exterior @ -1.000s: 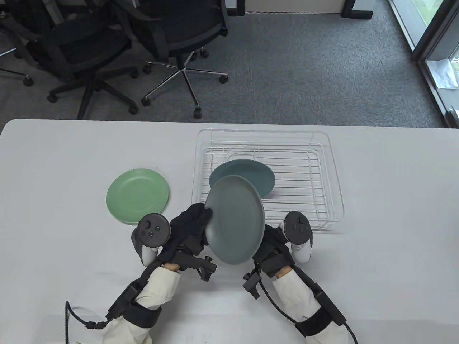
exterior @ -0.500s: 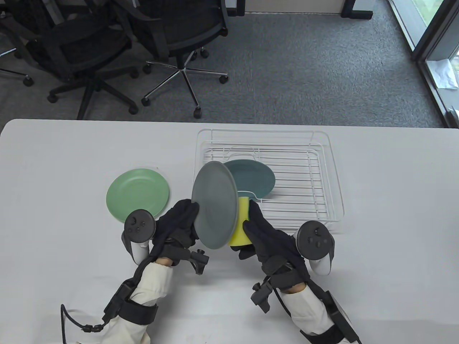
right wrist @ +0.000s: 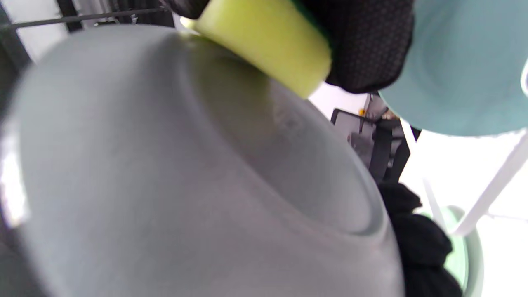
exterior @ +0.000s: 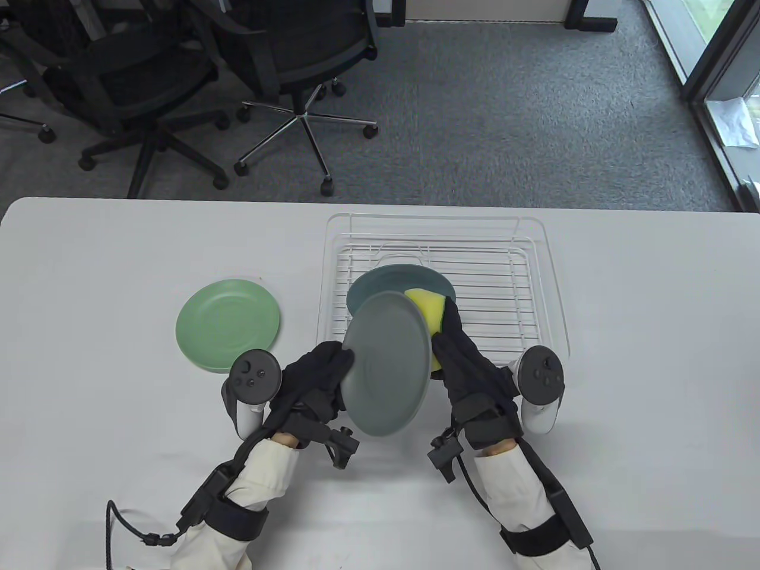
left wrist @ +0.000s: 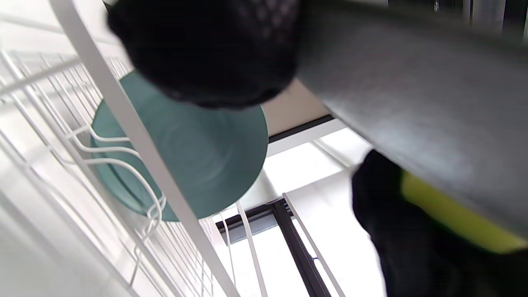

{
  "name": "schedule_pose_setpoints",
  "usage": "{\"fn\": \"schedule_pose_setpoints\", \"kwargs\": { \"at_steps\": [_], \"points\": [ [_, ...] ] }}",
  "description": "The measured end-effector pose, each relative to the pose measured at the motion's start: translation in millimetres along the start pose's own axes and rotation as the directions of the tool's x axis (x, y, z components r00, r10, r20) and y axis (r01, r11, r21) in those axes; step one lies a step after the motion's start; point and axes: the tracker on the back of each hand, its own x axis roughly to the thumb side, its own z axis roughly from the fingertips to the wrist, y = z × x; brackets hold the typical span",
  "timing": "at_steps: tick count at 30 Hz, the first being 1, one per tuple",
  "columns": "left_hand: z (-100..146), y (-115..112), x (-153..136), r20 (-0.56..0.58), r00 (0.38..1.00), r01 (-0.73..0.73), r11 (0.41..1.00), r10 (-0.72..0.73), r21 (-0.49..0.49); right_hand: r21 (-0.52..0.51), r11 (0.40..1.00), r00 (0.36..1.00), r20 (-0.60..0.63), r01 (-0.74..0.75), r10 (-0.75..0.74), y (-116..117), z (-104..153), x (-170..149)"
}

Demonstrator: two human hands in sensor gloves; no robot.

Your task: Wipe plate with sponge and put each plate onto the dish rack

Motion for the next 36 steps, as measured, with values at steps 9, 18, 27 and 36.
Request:
{"fn": "schedule_pose_setpoints", "kwargs": {
  "at_steps": [9,18,27,36],
  "points": [
    [4.9,-5.0,13.8,0.046,0.997,-0.069,0.997,0.069,-0.019,0.109,0.994,0.997,-0.078,-0.02,0.028,31.8,-3.7,-26.5],
    [5.4,16.5,15.5,0.068,0.998,-0.026,0.994,0.019,0.102,0.183,0.982,0.994,-0.095,-0.039,0.057,60.0,1.7,-32.6],
    [6.9,47.1,14.9,0.075,0.991,0.087,0.967,-0.108,0.24,0.241,0.925,0.932,-0.287,0.295,-0.222,66.8,13.7,-24.9],
    [8.7,57.2,21.3,0.102,0.978,0.144,0.947,-0.18,0.289,0.18,0.919,0.932,-0.164,0.349,-0.322,26.4,9.3,-0.9]
  ]
}}
